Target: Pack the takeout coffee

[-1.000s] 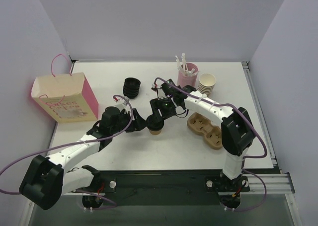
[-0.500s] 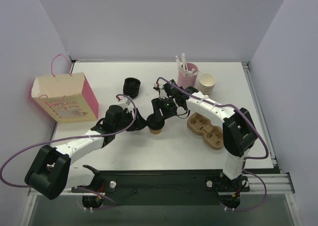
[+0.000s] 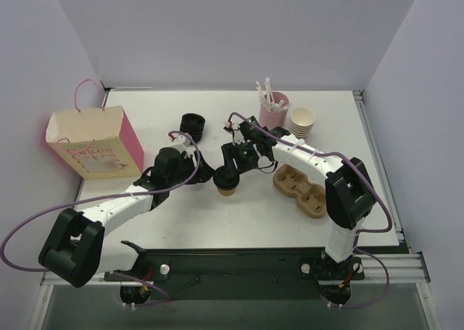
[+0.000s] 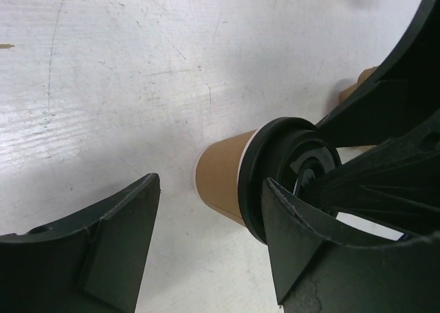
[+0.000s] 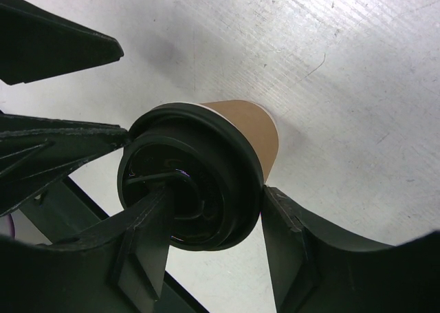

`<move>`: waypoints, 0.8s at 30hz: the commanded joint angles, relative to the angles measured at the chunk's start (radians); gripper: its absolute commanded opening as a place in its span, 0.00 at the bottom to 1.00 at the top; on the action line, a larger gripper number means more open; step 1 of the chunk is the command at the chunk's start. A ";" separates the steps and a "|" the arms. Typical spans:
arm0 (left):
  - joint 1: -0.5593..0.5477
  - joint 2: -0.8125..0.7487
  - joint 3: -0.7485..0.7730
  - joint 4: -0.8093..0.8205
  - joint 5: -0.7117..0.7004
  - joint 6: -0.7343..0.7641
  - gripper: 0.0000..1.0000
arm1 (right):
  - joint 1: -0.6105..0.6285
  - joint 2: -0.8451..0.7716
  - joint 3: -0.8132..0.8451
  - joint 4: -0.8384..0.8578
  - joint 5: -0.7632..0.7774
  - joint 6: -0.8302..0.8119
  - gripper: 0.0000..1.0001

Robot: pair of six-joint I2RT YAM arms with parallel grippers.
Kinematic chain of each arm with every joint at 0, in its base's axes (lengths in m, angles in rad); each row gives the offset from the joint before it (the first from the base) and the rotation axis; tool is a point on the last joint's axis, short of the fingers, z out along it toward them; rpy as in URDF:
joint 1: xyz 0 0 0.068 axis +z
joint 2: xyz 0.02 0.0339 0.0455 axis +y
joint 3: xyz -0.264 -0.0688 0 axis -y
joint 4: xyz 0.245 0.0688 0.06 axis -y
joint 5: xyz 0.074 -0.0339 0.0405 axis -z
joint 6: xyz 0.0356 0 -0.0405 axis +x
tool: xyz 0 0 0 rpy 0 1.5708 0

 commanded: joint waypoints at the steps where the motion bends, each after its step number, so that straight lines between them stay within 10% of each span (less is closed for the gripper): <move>1: 0.003 0.041 0.039 0.025 -0.023 0.034 0.70 | 0.003 0.031 -0.046 -0.057 0.021 -0.038 0.51; 24: -0.028 0.161 -0.060 -0.053 -0.195 -0.032 0.64 | -0.020 0.036 -0.282 0.156 -0.007 0.063 0.47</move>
